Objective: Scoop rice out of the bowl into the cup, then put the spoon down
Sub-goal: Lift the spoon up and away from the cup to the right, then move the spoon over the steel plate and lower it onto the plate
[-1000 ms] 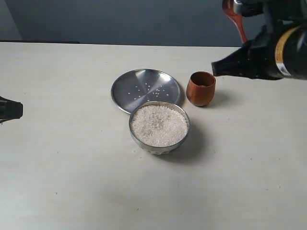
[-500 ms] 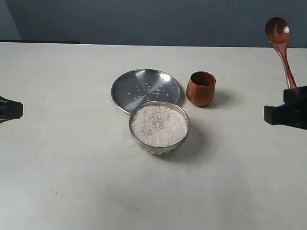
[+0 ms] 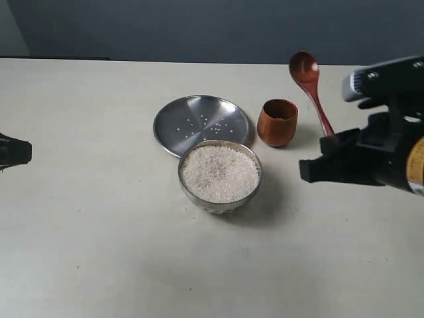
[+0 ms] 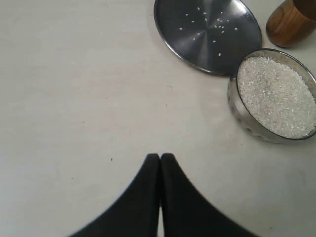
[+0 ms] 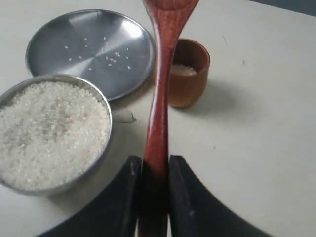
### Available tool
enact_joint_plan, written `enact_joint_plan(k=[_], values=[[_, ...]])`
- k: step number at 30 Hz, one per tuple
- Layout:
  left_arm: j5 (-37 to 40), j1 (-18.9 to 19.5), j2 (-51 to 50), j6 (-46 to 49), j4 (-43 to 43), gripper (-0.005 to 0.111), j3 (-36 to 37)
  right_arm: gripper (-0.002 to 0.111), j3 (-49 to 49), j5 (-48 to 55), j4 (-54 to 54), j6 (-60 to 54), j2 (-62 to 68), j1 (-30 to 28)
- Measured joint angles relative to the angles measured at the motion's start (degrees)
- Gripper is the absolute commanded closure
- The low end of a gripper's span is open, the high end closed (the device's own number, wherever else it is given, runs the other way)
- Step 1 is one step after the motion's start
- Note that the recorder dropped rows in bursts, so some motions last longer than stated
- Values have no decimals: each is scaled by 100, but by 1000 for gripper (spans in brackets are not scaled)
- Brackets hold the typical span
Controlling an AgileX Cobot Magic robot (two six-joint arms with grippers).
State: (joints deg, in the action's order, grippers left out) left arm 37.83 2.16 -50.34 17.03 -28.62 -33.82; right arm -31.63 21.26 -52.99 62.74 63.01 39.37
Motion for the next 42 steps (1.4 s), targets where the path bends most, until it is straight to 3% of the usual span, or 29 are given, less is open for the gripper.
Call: enact_joint_plan(k=[13, 26, 42], values=[[0, 0, 0, 0, 0, 106, 0, 109, -2437, -416, -110, 0, 2819, 0], [0, 0, 0, 0, 0, 106, 0, 109, -4689, -606, 693, 23, 5023, -68], [0, 0, 0, 0, 0, 106, 0, 109, -5416, -815, 1061, 23, 6208, -441]])
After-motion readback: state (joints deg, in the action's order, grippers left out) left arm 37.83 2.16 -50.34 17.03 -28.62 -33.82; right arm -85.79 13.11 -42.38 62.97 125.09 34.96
